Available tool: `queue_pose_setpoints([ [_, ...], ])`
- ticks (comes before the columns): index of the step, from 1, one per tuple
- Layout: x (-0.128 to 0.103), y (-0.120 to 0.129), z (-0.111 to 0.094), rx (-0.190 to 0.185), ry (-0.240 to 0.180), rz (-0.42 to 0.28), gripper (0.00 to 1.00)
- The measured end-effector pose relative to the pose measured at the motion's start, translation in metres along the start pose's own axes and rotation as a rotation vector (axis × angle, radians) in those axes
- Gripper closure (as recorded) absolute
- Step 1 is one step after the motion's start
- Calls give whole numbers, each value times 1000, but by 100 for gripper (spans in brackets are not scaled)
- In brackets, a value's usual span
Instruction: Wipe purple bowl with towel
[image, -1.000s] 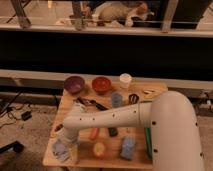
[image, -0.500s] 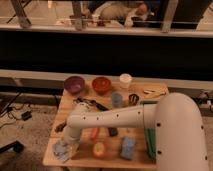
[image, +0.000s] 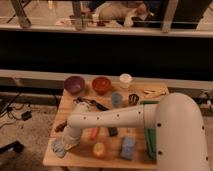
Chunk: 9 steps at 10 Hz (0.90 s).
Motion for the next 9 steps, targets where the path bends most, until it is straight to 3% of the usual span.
queue_pose_setpoints([
  [2,-2,-1,6,6,-17,-5,97],
  [9,0,1,3,-1,-11,-8,99],
])
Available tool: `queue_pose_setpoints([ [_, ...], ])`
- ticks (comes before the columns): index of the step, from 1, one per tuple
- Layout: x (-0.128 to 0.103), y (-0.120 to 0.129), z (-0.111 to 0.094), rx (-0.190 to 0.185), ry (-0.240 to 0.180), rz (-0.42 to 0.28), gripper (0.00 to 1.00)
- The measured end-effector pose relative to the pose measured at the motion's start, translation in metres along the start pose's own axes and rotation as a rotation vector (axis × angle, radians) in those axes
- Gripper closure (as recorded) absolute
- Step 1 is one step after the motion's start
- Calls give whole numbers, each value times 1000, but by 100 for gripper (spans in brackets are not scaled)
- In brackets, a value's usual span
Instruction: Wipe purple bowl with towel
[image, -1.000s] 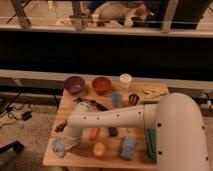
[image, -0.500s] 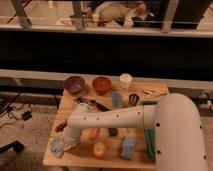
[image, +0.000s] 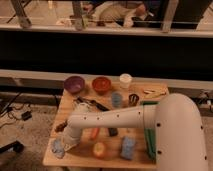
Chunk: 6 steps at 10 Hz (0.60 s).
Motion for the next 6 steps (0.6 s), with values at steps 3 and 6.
queue_pose_setpoints([
  [3,-5,6,-12,47,-17,-35,99],
  [6,-37,7,-57,146,-58,-109,99],
])
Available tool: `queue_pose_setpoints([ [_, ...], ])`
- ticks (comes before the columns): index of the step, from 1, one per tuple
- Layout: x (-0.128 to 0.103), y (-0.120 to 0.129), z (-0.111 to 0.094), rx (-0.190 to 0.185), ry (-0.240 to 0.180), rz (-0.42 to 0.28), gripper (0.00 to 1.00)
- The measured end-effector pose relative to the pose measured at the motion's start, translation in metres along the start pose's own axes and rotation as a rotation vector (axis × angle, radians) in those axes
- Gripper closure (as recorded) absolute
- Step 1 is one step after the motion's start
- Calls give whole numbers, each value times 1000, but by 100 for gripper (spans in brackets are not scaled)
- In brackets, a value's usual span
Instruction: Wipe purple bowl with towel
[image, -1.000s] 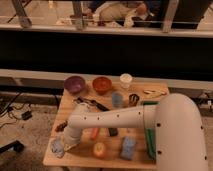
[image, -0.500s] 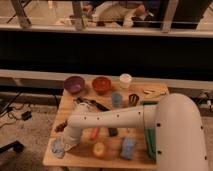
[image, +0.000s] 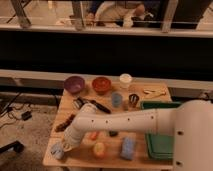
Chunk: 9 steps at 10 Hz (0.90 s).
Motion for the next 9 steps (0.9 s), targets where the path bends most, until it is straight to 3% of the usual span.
queue_pose_setpoints([
  [2,-27,-7,-36,64,-25,-59,99],
  [4,-46,-16,-55,113,-52,-124,99],
  [6,-50,-32,-56,140,-75,-173,99],
  [9,-35,-69,-53,160,-62,-226,99],
])
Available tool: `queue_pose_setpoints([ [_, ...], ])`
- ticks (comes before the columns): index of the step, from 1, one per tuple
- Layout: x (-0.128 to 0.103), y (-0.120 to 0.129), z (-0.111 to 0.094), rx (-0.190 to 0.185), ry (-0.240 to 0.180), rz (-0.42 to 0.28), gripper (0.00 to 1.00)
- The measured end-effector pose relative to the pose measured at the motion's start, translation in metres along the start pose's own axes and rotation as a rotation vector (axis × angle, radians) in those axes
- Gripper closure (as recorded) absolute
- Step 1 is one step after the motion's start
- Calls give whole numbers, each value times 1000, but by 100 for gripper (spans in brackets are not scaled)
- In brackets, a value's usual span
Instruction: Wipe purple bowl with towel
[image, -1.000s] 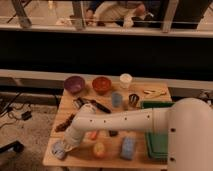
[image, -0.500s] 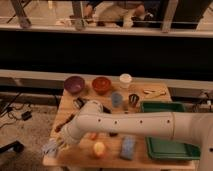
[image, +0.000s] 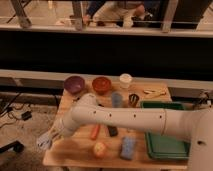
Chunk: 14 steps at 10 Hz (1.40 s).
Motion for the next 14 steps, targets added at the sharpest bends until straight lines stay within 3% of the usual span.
queue_pose_setpoints([
  [4,33,-59,-35,13,62,-37,99],
  [12,35,-61,-37,13,66,-38,99],
  [14,41,-64,-37,27,79,-41,99],
])
